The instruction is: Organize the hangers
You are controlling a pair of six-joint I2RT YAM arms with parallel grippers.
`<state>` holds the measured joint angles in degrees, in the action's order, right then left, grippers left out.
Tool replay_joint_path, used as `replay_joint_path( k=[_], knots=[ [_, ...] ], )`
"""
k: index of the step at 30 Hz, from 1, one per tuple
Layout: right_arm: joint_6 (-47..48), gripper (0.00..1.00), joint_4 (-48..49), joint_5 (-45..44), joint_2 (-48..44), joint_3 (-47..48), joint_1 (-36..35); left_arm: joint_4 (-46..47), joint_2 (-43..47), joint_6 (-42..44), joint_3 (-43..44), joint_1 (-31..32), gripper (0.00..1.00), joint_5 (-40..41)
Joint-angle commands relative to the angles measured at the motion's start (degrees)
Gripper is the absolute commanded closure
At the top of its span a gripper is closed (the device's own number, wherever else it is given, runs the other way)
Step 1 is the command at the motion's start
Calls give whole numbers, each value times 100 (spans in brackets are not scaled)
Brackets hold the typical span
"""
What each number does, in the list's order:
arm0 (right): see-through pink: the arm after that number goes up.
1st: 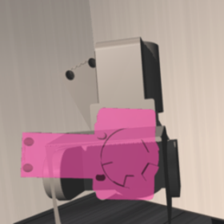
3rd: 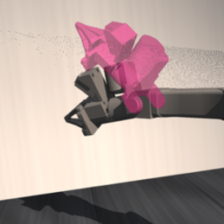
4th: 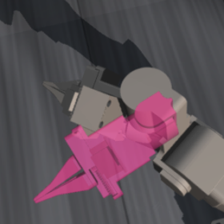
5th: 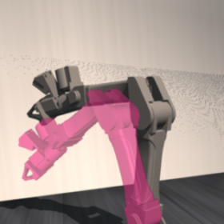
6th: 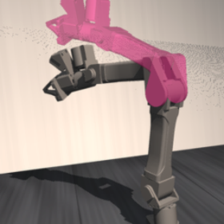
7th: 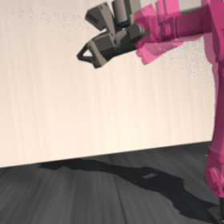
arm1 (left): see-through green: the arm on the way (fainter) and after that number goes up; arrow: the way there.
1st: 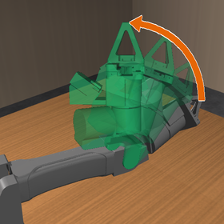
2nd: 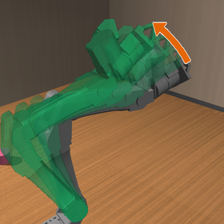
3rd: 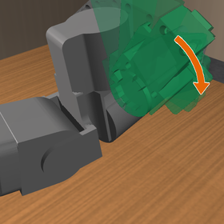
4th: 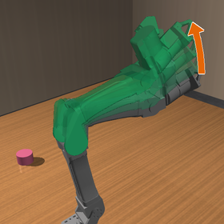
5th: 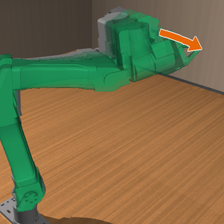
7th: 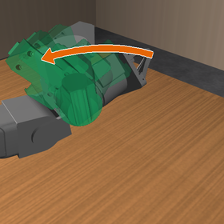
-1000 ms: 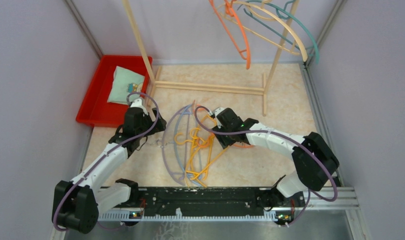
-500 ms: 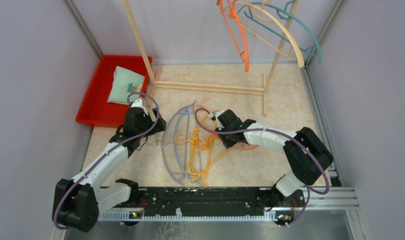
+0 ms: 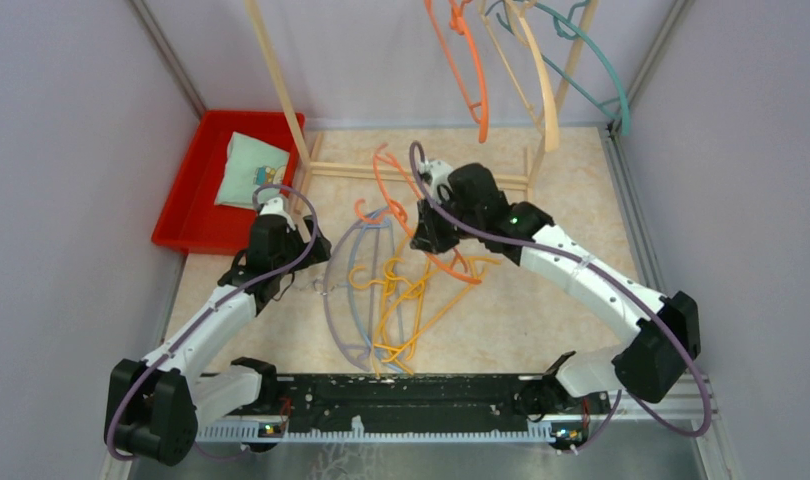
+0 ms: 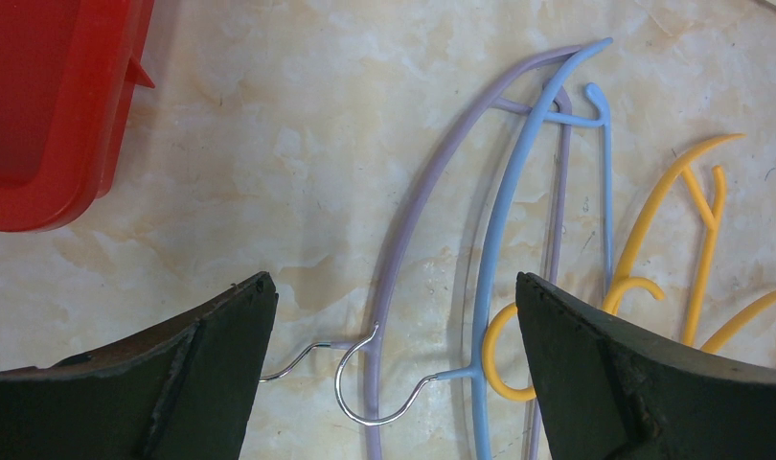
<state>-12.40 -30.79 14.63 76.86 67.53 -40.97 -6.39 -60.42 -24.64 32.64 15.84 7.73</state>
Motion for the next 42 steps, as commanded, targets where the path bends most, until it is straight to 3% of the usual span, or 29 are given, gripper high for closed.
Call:
replay_joint_path(
  k=[1,5,9,13,17,29,42],
  knots=[
    [-918,95,618,1163,135,1144,34,248,79,-62,1,-37,0,-2],
    [-1694,95,1586,1609,784,1954,37,301,44,-82,14,-37,0,-39],
    [-2219,95,2205,1683,1679,3366,60,324,30,-102,18,-37,0,-90],
    [-2612,95,2278,1429,2761,5107,176,323,52,-102,23,-37,0,-83],
    [-3081,95,2441,947,3358,6272,407,290,121,-70,-1,-38,0,-30],
    [-3680,95,2637,-633,3589,6730,589,230,126,314,129,-46,0,62],
    [-3762,96,2245,-1390,3497,6620,632,273,33,449,76,-67,0,69]
  ],
)
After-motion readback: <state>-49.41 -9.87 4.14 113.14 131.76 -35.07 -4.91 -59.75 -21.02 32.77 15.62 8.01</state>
